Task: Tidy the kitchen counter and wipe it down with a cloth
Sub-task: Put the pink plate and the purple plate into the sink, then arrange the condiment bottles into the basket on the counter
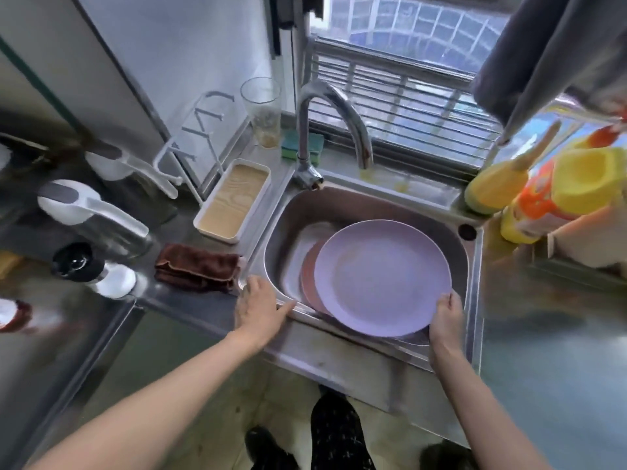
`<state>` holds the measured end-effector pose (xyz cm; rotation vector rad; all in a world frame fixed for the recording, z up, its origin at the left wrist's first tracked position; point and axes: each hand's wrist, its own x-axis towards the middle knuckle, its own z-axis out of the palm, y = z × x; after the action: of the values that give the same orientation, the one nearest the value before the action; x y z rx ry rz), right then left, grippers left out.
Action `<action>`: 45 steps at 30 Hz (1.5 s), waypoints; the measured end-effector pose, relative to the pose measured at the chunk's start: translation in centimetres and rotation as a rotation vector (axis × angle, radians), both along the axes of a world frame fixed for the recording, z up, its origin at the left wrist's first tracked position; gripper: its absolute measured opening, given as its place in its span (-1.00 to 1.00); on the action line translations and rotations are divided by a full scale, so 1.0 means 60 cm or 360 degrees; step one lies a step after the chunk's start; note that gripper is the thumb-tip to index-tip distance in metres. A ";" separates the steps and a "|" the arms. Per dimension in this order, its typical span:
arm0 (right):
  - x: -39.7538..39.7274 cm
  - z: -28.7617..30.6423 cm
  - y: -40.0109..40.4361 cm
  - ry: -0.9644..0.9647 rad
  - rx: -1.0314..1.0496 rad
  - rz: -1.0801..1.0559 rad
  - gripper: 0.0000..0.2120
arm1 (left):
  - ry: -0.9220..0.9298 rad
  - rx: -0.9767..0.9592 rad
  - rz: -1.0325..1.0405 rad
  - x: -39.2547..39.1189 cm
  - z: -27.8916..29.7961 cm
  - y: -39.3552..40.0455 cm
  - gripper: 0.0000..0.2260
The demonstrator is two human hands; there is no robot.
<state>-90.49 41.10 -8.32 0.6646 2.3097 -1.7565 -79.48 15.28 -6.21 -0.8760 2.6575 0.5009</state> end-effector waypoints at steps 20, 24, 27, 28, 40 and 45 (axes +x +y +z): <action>-0.103 -0.204 -0.050 -0.0580 0.0071 0.0263 -0.70 | -0.0431 0.0079 0.0220 -0.036 -0.045 0.030 -0.02; -0.101 -0.211 -0.048 -0.0663 0.0172 0.0335 -0.72 | -0.0426 0.0040 0.0219 -0.037 -0.047 0.030 -0.02; -0.098 -0.206 -0.044 -0.0652 0.0303 0.0521 -0.69 | -0.0417 0.0026 0.0228 -0.035 -0.049 0.030 -0.02; -0.097 -0.203 -0.045 -0.0634 0.0352 0.0571 -0.69 | -0.0408 0.0022 0.0229 -0.034 -0.049 0.030 -0.02; -0.057 -0.032 -0.217 -0.0095 0.0370 0.1502 -0.70 | 0.0037 0.0160 0.0382 0.055 0.013 -0.011 -0.46; 0.031 0.050 -0.362 0.0249 0.0143 0.1815 -0.76 | 0.0129 0.0180 0.0749 0.187 0.032 -0.086 -0.58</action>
<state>-88.62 19.40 -5.34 -0.7113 2.1007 -1.1357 -68.26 10.14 -4.28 -1.4787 2.4534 0.7986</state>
